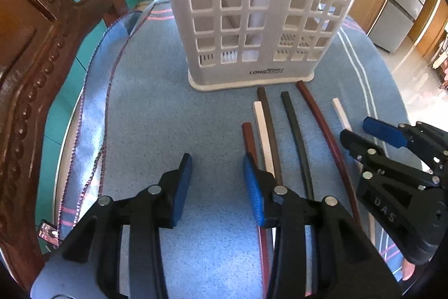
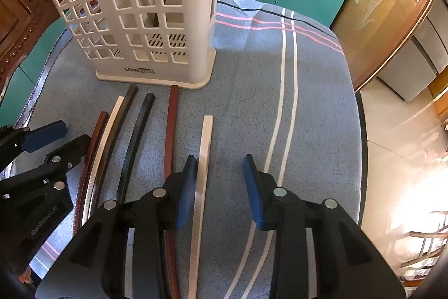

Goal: Organize utensils
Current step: 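Reposition both open tools over the chopsticks lying on the cloth, then grasp a dark red chopstick with the left tool while the right grasps a light chopstick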

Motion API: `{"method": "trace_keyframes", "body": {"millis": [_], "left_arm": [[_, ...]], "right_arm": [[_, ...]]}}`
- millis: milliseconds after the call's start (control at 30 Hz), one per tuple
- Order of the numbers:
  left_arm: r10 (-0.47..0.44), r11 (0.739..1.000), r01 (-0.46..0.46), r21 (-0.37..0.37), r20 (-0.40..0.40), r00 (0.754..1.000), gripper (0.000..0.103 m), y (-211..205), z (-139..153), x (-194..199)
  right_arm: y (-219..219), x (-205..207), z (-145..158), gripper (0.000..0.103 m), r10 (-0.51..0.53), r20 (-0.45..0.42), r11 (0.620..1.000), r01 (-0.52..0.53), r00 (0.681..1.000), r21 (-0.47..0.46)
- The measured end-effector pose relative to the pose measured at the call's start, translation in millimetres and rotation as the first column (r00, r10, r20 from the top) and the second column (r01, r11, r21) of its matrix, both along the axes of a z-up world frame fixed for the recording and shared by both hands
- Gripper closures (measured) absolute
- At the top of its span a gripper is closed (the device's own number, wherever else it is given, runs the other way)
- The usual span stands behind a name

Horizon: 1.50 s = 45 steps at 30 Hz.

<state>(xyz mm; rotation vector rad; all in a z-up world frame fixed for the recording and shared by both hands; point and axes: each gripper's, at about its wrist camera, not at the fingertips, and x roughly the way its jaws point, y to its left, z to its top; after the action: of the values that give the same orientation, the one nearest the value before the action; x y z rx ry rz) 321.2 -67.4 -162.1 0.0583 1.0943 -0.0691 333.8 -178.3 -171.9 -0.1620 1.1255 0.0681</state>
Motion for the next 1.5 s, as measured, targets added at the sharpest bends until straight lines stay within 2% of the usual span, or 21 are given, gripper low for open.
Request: {"method": "trace_keyframes", "body": {"millis": [100, 267, 367, 1500], "left_arm": [[-0.025, 0.999, 0.026, -0.02, 0.014, 1.0, 0.064, -3, 5, -1], [-0.047, 0.999, 0.047, -0.003, -0.004, 0.999, 0.062, -9, 0, -3], [-0.044, 0.999, 0.044, 0.017, -0.022, 0.999, 0.061, -10, -4, 0], [-0.053, 0.998, 0.053, 0.037, -0.02, 0.998, 0.061, -11, -4, 0]], "right_arm": [[-7, 0, 2, 0.067, -0.001, -0.003, 1.0, 0.001, 1.0, 0.001], [-8, 0, 2, 0.067, -0.001, -0.003, 1.0, 0.001, 1.0, -0.005], [-8, 0, 2, 0.067, 0.0, -0.002, 1.0, 0.0, 1.0, -0.005], [-7, 4, 2, 0.066, -0.003, 0.003, 1.0, 0.003, 1.0, 0.012]]}}
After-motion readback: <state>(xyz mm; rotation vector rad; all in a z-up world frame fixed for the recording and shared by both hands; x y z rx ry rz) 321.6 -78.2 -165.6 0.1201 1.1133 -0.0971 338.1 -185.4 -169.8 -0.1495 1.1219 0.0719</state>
